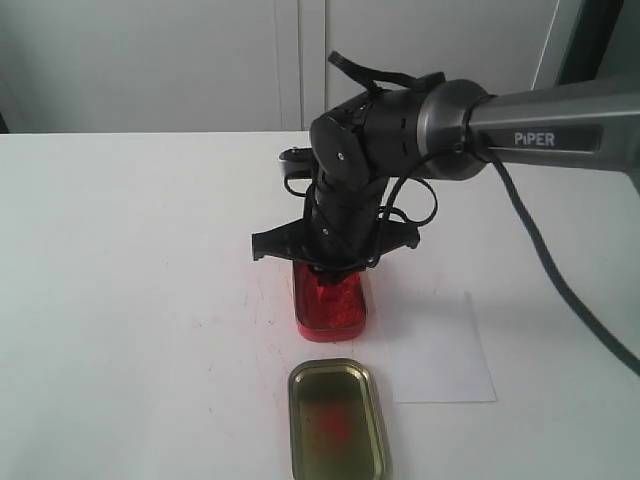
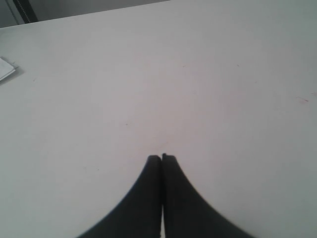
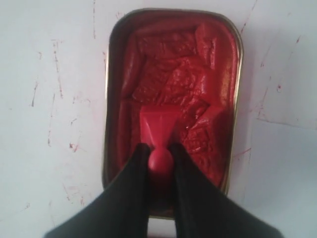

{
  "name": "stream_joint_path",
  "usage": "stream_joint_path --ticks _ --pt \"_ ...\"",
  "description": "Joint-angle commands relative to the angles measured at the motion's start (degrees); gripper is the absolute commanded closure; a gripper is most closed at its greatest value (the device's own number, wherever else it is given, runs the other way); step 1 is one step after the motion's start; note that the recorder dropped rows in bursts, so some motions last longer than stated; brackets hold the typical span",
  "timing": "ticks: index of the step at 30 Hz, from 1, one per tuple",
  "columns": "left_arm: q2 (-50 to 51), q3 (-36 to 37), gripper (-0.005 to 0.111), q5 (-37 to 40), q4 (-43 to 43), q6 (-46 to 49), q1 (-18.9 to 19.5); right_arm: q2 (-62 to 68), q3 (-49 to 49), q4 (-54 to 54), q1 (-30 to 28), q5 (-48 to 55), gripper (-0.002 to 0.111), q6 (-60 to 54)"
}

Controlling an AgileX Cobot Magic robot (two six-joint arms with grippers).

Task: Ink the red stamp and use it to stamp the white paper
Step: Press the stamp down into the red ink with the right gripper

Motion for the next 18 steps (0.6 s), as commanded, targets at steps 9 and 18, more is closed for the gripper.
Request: stream_joint_path --ticks 9,18 --pt "-0.20 0.19 0.107 0.00 -0.07 0.16 0.20 3.76 -6.57 0.28 -0.33 6.93 0.108 -3.18" --pt "-0.20 0.19 0.107 0.00 -0.07 0.16 0.20 6.37 -6.57 0.28 -0.33 6.93 0.108 -4.44"
